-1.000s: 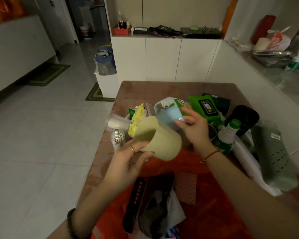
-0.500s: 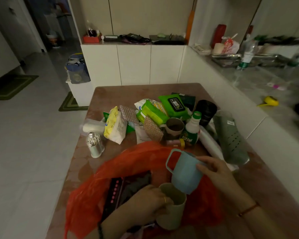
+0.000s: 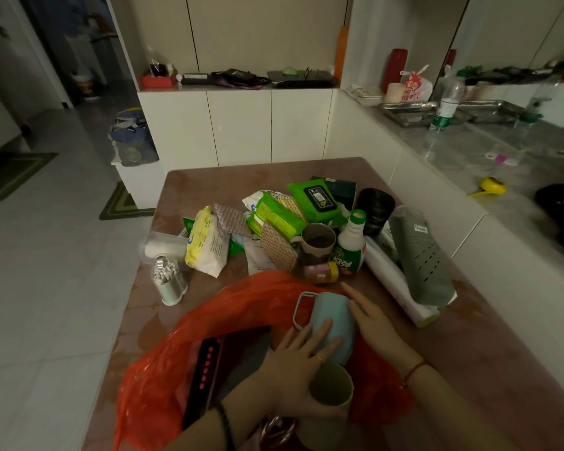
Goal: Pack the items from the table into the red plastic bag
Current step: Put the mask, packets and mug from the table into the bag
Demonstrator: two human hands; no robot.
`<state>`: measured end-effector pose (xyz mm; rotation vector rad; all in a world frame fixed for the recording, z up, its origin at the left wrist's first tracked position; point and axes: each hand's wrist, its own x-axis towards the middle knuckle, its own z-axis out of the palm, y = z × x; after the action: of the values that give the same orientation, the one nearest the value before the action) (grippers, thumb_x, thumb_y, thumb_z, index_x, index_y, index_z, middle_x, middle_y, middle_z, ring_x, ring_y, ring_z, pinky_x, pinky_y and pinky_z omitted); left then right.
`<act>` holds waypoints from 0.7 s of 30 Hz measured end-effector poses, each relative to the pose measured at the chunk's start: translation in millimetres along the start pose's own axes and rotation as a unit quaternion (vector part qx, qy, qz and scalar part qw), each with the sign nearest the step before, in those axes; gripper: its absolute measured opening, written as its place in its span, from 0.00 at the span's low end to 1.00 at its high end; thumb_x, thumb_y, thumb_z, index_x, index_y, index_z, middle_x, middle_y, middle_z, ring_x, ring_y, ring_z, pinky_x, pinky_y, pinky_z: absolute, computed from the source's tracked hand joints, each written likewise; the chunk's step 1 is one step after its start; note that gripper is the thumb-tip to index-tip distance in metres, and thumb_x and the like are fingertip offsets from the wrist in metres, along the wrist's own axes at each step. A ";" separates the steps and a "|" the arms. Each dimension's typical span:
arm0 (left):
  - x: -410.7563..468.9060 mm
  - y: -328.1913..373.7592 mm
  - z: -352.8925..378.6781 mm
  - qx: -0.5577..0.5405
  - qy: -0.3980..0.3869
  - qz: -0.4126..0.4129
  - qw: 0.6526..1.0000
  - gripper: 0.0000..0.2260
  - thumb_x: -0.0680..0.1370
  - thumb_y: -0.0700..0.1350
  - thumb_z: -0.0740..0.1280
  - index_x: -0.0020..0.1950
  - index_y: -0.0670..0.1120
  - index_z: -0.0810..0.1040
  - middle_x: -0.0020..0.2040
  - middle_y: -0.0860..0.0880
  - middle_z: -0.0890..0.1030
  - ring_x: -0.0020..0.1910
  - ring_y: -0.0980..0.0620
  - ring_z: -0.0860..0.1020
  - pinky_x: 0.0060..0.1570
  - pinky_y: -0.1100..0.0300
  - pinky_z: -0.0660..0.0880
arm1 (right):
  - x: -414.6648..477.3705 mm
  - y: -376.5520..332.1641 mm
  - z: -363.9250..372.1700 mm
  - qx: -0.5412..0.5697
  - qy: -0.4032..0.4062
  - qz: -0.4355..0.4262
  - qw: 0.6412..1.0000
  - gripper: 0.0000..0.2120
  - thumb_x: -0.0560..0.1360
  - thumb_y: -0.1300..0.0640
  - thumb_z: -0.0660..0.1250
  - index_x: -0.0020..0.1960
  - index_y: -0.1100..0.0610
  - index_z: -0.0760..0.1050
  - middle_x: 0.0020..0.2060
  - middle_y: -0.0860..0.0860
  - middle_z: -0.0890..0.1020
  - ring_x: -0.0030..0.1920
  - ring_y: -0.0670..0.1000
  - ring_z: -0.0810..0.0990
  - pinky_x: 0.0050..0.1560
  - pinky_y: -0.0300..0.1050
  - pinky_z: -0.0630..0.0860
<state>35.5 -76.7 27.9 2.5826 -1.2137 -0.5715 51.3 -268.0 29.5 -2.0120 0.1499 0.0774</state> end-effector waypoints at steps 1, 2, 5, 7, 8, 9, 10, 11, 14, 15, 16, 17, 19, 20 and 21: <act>-0.3 -1.3 -2.1 -0.003 -0.012 0.004 1.000 0.45 0.64 0.74 0.51 0.75 0.56 0.40 0.77 0.53 0.35 0.75 0.49 0.37 0.70 0.50 0.36 | 1.4 8.6 -4.0 0.012 0.040 0.023 0.999 0.19 0.80 0.63 0.54 0.70 0.57 0.65 0.69 0.51 0.68 0.68 0.45 0.63 0.66 0.39 0.60; -0.3 -3.5 -3.9 -0.011 -0.022 0.007 1.000 0.42 0.68 0.72 0.53 0.75 0.56 0.42 0.77 0.54 0.36 0.75 0.50 0.38 0.71 0.50 0.36 | 2.9 19.8 -6.5 -0.018 0.091 0.037 0.995 0.19 0.78 0.66 0.55 0.69 0.59 0.67 0.69 0.54 0.69 0.69 0.49 0.65 0.68 0.42 0.61; -0.5 -9.1 -9.2 -0.032 -0.047 0.016 0.998 0.34 0.75 0.64 0.55 0.76 0.55 0.45 0.77 0.56 0.39 0.76 0.52 0.40 0.72 0.49 0.37 | 1.7 50.6 -7.6 -0.183 0.126 0.082 0.972 0.21 0.75 0.61 0.62 0.68 0.59 0.67 0.67 0.59 0.70 0.69 0.58 0.66 0.70 0.53 0.63; -0.9 -10.2 -12.7 -0.031 -0.054 0.024 0.998 0.33 0.76 0.63 0.55 0.76 0.55 0.45 0.77 0.56 0.39 0.76 0.53 0.40 0.72 0.50 0.38 | 1.6 65.9 -6.1 -0.239 0.077 0.143 0.957 0.21 0.74 0.50 0.64 0.64 0.59 0.70 0.61 0.57 0.76 0.62 0.58 0.74 0.62 0.55 0.71; -1.0 -10.6 -13.5 -0.031 -0.054 0.029 0.998 0.32 0.76 0.62 0.55 0.76 0.54 0.46 0.77 0.56 0.40 0.76 0.53 0.41 0.72 0.50 0.38 | 3.4 68.3 -8.4 -0.253 0.074 0.162 0.951 0.18 0.74 0.49 0.63 0.58 0.60 0.73 0.56 0.58 0.79 0.56 0.58 0.77 0.56 0.55 0.75; -1.1 -11.8 -14.2 -0.034 -0.055 0.033 0.997 0.32 0.77 0.61 0.56 0.76 0.54 0.46 0.77 0.56 0.40 0.76 0.54 0.41 0.72 0.51 0.39 | 3.4 62.1 -12.3 -0.253 0.095 0.167 0.948 0.15 0.75 0.51 0.62 0.53 0.61 0.75 0.50 0.59 0.81 0.50 0.58 0.79 0.50 0.54 0.77; -1.1 -14.3 -13.3 -0.041 -0.054 0.037 0.997 0.32 0.77 0.60 0.56 0.76 0.53 0.47 0.77 0.56 0.41 0.76 0.55 0.42 0.73 0.51 0.40 | 4.9 55.2 -18.4 -0.240 0.126 0.160 0.949 0.12 0.75 0.55 0.61 0.51 0.62 0.76 0.46 0.60 0.81 0.46 0.59 0.80 0.46 0.52 0.78; -1.6 -16.6 -12.7 -0.052 -0.050 0.041 0.997 0.31 0.77 0.59 0.56 0.76 0.53 0.48 0.78 0.56 0.43 0.76 0.56 0.43 0.74 0.51 0.41 | 5.4 43.5 -25.4 -0.225 0.162 0.137 0.951 0.10 0.76 0.58 0.60 0.52 0.62 0.77 0.45 0.59 0.81 0.44 0.59 0.80 0.45 0.51 0.77; -4.5 -21.7 -13.9 -0.105 -0.004 0.031 0.994 0.28 0.78 0.56 0.56 0.76 0.51 0.52 0.78 0.53 0.51 0.76 0.56 0.50 0.76 0.53 0.48 | 6.5 -2.9 -45.8 -0.150 0.255 0.039 0.955 0.10 0.75 0.64 0.61 0.53 0.64 0.78 0.45 0.58 0.81 0.45 0.57 0.78 0.46 0.43 0.74; -6.2 -23.0 -15.7 -0.116 0.022 0.020 0.993 0.28 0.79 0.55 0.57 0.76 0.51 0.53 0.77 0.51 0.54 0.75 0.56 0.52 0.75 0.55 0.50 | 4.3 -20.9 -50.4 -0.117 0.273 0.006 0.955 0.09 0.75 0.65 0.62 0.51 0.65 0.79 0.43 0.57 0.80 0.42 0.55 0.77 0.42 0.36 0.73; -9.0 -24.4 -19.0 -0.116 0.048 0.009 0.992 0.28 0.78 0.56 0.58 0.76 0.51 0.53 0.77 0.51 0.56 0.75 0.57 0.53 0.75 0.57 0.51 | 2.1 -34.5 -54.7 -0.093 0.286 -0.021 0.954 0.09 0.74 0.67 0.62 0.50 0.66 0.79 0.40 0.55 0.80 0.40 0.51 0.76 0.38 0.26 0.70; -13.2 -26.7 -21.9 -0.106 0.070 -0.002 0.992 0.30 0.77 0.58 0.59 0.75 0.51 0.53 0.77 0.51 0.56 0.75 0.57 0.53 0.75 0.58 0.50 | -1.4 -45.5 -59.0 -0.074 0.284 -0.039 0.955 0.08 0.74 0.68 0.63 0.49 0.64 0.80 0.38 0.53 0.79 0.38 0.47 0.76 0.35 0.22 0.68; -25.3 -35.2 -25.1 -0.039 0.125 -0.017 0.991 0.33 0.74 0.63 0.57 0.75 0.53 0.53 0.77 0.52 0.55 0.76 0.55 0.51 0.75 0.55 0.50 | -9.9 -54.7 -67.1 -0.031 0.244 -0.052 0.968 0.11 0.74 0.67 0.64 0.45 0.53 0.81 0.35 0.46 0.81 0.34 0.37 0.78 0.34 0.20 0.69; -32.5 -42.6 -24.6 0.019 0.166 -0.027 0.986 0.34 0.73 0.66 0.56 0.75 0.53 0.53 0.76 0.52 0.58 0.75 0.53 0.54 0.73 0.51 0.53 | -15.3 -54.3 -70.0 -0.010 0.216 -0.047 0.975 0.13 0.73 0.66 0.65 0.43 0.48 0.80 0.36 0.46 0.83 0.34 0.36 0.78 0.34 0.22 0.71; -41.2 -50.3 -25.3 0.068 0.199 -0.050 0.976 0.35 0.71 0.66 0.57 0.74 0.54 0.53 0.74 0.51 0.62 0.73 0.50 0.60 0.69 0.49 0.57 | -23.3 -53.1 -72.2 0.000 0.190 -0.032 0.981 0.13 0.73 0.65 0.66 0.44 0.46 0.79 0.40 0.50 0.83 0.33 0.37 0.79 0.33 0.24 0.73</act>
<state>57.2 -12.0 42.5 2.7031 -1.0228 0.0215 34.8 -308.8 111.0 -2.0118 0.3269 -0.3508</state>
